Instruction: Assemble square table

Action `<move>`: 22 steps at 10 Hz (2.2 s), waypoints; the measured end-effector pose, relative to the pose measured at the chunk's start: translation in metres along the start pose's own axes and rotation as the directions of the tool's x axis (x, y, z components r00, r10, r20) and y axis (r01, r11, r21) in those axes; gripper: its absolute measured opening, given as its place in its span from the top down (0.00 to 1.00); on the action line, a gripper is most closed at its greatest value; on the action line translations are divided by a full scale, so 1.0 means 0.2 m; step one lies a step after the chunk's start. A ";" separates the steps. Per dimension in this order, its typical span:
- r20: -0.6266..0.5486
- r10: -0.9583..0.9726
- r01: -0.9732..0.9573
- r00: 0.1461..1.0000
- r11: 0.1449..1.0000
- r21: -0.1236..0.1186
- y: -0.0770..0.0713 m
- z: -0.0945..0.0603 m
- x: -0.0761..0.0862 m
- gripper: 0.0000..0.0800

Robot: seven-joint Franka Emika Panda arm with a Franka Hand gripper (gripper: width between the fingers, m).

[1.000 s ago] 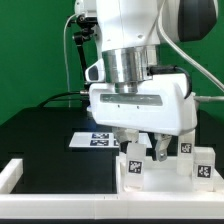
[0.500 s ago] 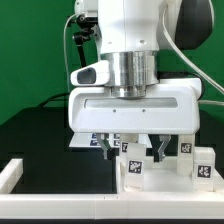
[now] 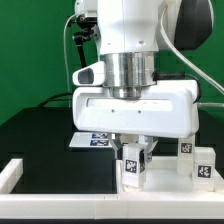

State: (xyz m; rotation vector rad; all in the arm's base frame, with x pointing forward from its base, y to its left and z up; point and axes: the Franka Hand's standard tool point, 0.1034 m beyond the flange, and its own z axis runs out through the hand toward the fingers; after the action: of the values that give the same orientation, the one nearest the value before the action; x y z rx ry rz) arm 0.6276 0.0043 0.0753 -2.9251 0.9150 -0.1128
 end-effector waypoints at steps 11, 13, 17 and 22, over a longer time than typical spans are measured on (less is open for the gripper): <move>0.050 0.456 -0.457 0.889 0.889 0.021 0.00 0.01 -0.03 0.23; 0.044 0.292 -0.293 0.955 0.956 0.025 0.00 0.01 -0.04 0.20; -0.015 -0.272 0.272 0.962 0.962 -0.016 -0.02 0.01 -0.03 0.19; -0.033 -0.197 0.197 0.980 0.980 -0.011 -0.02 0.02 -0.03 0.52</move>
Offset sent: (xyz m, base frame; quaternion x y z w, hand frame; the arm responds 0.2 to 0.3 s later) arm -0.0058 0.0145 0.0028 0.0535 -0.0922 0.4600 0.8815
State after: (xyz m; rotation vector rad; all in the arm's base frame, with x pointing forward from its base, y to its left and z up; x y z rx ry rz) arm 0.6255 0.0117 0.0717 -3.0230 0.6278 -0.1704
